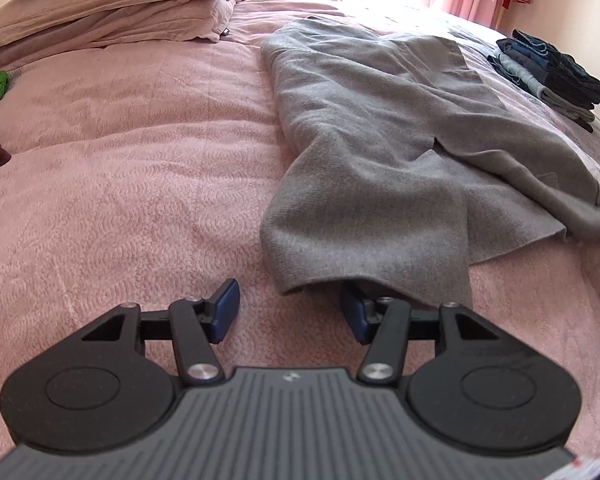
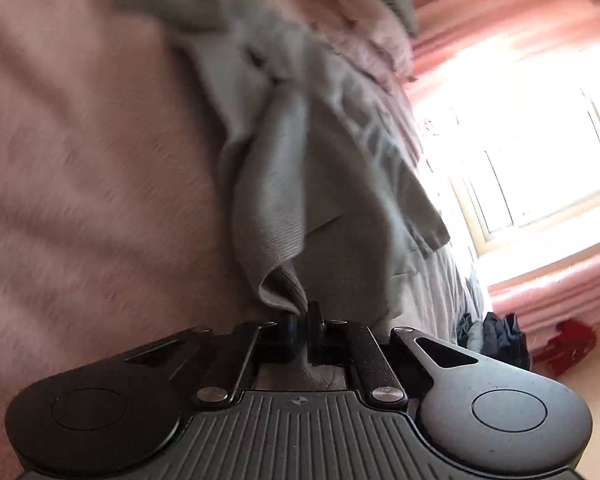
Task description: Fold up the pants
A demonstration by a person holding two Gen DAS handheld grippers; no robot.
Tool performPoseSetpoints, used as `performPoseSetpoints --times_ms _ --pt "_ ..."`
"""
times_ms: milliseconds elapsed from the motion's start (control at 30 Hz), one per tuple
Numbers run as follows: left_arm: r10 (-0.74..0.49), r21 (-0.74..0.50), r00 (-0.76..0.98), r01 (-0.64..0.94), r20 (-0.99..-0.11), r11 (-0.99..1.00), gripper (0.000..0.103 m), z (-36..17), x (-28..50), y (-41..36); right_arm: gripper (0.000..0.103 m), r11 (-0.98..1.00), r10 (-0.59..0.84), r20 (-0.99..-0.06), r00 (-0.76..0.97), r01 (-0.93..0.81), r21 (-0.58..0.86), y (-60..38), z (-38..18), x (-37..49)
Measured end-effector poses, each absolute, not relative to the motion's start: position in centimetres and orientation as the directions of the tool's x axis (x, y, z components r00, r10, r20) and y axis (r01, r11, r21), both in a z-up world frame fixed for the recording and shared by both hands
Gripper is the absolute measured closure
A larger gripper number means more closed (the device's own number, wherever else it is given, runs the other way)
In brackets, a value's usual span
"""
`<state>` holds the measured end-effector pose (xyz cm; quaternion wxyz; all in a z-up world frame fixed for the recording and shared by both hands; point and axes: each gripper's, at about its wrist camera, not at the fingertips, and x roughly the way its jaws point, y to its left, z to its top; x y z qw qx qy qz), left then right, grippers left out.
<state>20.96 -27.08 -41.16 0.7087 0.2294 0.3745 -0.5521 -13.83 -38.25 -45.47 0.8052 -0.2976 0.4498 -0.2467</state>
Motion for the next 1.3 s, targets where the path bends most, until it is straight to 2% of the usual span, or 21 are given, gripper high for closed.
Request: performPoseSetpoints --times_ms 100,267,367,467,500,567,733,900,967,1000,1067,1133,1267,1300 --pt "-0.613 -0.097 0.100 0.955 -0.784 0.280 0.052 -40.8 20.7 -26.8 0.102 0.798 -0.603 -0.604 0.521 0.379 -0.469 -42.0 -38.5 -14.9" --pt "-0.653 -0.125 0.101 0.949 -0.751 0.290 0.052 -40.0 20.5 -27.9 0.102 0.740 -0.617 -0.587 0.524 0.639 -0.208 -49.7 -31.3 -16.0" --pt "-0.701 -0.209 0.093 0.919 -0.707 0.333 0.052 -39.4 21.4 -29.2 0.102 0.712 -0.631 -0.594 0.499 0.676 -0.188 -51.6 -30.0 -15.8" --pt "-0.690 -0.203 0.110 0.912 -0.716 0.357 0.054 -39.8 21.7 -30.6 0.102 0.716 -0.624 -0.601 0.499 0.674 -0.184 -51.0 -30.2 -16.2" --pt "-0.670 -0.203 0.106 0.908 -0.735 0.367 0.066 -40.3 21.6 -31.0 0.102 0.712 -0.626 -0.606 0.490 0.677 -0.188 -50.8 -30.6 -16.2" --pt "-0.634 -0.206 0.078 0.909 -0.770 0.362 0.103 -40.8 21.4 -31.5 0.102 0.706 -0.616 -0.629 0.475 0.687 -0.173 -51.0 -31.5 -16.5" --pt "-0.715 -0.246 0.119 0.890 -0.689 0.385 0.103 -34.7 21.7 -28.4 0.102 0.731 -0.583 -0.644 0.496 0.666 -0.149 -50.1 -30.6 -17.3" --pt "-0.713 -0.050 0.234 0.934 -0.661 0.353 0.103 -25.9 21.7 -24.3 0.102 0.777 -0.524 -0.658 0.542 0.620 -0.109 -47.1 -25.8 -17.5" --pt "-0.682 -0.002 0.226 0.948 -0.696 0.317 0.103 -24.5 21.7 -22.9 0.102 0.822 -0.498 -0.669 0.552 0.546 -0.161 -44.2 -24.2 -17.1" --pt "-0.653 0.061 0.237 0.958 -0.720 0.280 0.103 -24.7 21.2 -22.3 0.102 0.844 -0.487 -0.682 0.546 0.495 -0.206 -42.4 -24.0 -16.8" --pt "-0.578 0.131 0.243 0.965 -0.779 0.229 0.103 -26.9 20.8 -21.9 0.102 0.887 -0.441 -0.744 0.502 0.371 -0.275 -39.0 -25.4 -16.2" --pt "-0.509 0.173 0.258 0.963 -0.821 0.208 0.102 -30.7 21.1 -21.8 0.102 0.921 -0.374 -0.825 0.425 0.276 -0.275 -36.5 -29.2 -15.7" --pt "-0.389 0.204 0.264 0.961 -0.883 0.189 0.102 -38.4 22.6 -22.1 0.101 0.910 -0.402 -0.878 0.260 0.222 -0.351 -33.5 -40.0 -14.9" --pt "-0.392 0.222 0.274 0.960 -0.878 0.173 0.096 -39.1 22.6 -21.8 0.097 0.896 -0.432 -0.872 0.232 0.220 -0.385 -33.0 -41.5 -14.8"
